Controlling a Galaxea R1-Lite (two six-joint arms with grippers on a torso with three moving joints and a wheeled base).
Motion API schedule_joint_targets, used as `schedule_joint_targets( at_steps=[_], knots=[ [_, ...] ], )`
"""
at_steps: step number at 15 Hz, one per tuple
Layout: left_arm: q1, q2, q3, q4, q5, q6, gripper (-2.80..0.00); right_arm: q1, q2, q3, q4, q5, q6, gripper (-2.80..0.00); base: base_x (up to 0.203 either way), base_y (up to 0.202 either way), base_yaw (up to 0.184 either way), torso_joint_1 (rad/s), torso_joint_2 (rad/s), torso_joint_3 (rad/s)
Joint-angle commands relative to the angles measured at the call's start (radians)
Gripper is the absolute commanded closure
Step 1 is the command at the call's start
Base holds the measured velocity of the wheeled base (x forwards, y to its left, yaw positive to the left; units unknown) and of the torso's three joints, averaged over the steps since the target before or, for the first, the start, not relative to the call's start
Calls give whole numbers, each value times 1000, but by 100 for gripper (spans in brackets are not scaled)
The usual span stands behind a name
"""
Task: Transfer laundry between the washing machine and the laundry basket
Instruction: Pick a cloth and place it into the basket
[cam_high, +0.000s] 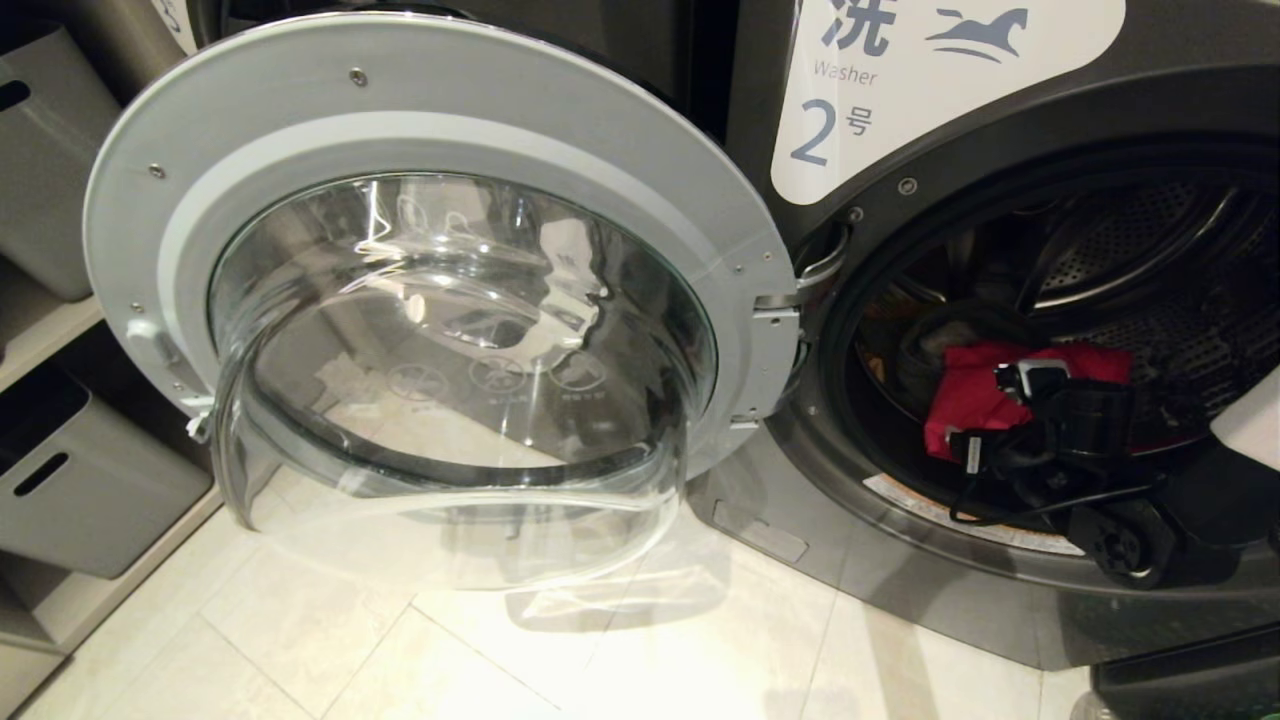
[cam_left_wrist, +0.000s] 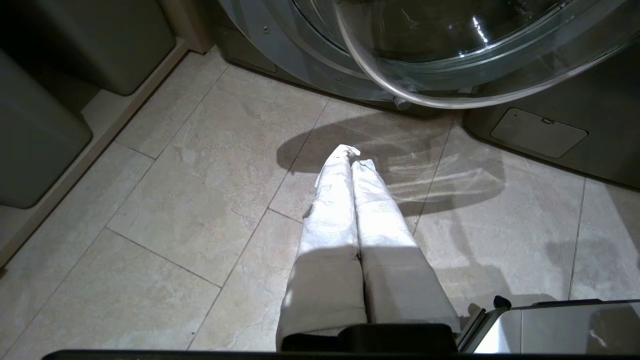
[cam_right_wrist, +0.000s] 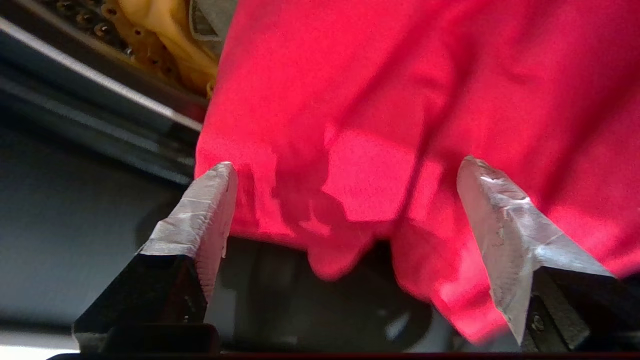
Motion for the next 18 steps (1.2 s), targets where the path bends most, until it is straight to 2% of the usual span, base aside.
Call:
schedule_joint_targets(
  at_steps=[1, 5, 6, 7, 10, 14, 18],
  knots=[
    [0, 0, 0, 0, 0, 0, 0, -2, 55, -39, -5, -2, -2, -280, 0, 0, 0, 0, 0, 0],
    [0, 0, 0, 0, 0, -1, 0, -11, 113, -138, -2, -2, -31, -280, 0, 0, 0, 0, 0, 0],
    [0, 0, 0, 0, 0, -1, 0, -16, 119, -159, 7, -2, -34, -203, 0, 0, 0, 0, 0, 0],
    [0, 0, 0, 0, 0, -1, 0, -20, 121, -175, 32, -2, -33, 0, 0, 0, 0, 0, 0, 0],
    [0, 0, 0, 0, 0, -1, 0, -42, 121, -219, 89, -2, -33, 0, 0, 0, 0, 0, 0, 0],
    [0, 0, 0, 0, 0, -1, 0, -49, 65, -197, 92, -2, -33, 0, 0, 0, 0, 0, 0, 0],
    [0, 0, 0, 0, 2, -1, 0, -31, -47, -4, 31, -1, -29, 0, 0, 0, 0, 0, 0, 0]
  ],
)
